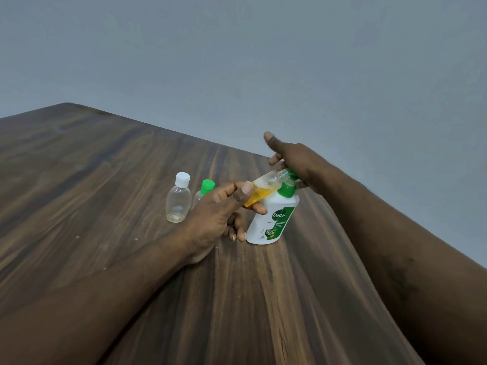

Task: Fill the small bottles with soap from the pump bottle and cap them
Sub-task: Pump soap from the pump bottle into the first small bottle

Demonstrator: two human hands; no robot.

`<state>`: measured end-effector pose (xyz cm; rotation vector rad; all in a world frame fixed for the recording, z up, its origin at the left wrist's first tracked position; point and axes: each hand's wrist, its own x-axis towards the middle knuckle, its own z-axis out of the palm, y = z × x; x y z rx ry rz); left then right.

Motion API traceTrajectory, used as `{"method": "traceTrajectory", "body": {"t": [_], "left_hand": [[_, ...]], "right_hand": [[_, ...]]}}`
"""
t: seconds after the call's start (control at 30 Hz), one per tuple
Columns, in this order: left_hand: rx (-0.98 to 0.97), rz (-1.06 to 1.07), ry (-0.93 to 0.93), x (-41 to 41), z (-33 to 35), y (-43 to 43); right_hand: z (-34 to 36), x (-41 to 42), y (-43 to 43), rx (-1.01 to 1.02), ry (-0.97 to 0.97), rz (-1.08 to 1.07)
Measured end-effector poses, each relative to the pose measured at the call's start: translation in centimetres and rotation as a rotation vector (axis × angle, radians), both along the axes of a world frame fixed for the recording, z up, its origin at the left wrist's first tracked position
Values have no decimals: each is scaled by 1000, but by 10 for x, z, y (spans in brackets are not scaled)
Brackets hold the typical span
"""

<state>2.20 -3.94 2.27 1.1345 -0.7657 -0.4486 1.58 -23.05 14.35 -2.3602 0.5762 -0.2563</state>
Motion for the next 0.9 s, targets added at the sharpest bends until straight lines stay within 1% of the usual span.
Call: {"method": "traceTrajectory", "body": {"t": [0.07,0.13,0.23,0.33,0.47,0.6,0.73,0.8,0.9], "left_hand": [[-3,0,-7,0,1,0],[-2,3,-5,0,0,0],[3,7,-3,1,0,0],[12,9,6,1,-2,0],[16,12,14,1,-4,0],[14,10,9,0,-3,0],[3,7,-1,-1,-1,1],[3,5,-8,-1,0,1],[2,6,-9,-1,-1,0]], "right_hand": [[10,-1,-2,-1,-45,0],[14,-1,-2,5,-50,-8],[2,0,0,-4,33,3],[-11,1,1,34,92,10],[-13,2,0,42,74,8],[-13,1,0,-6,47,2],[5,-2,3,-23,28,1],[14,-1,2,-18,-13,-6],[12,1,4,-12,-19,-18]]}}
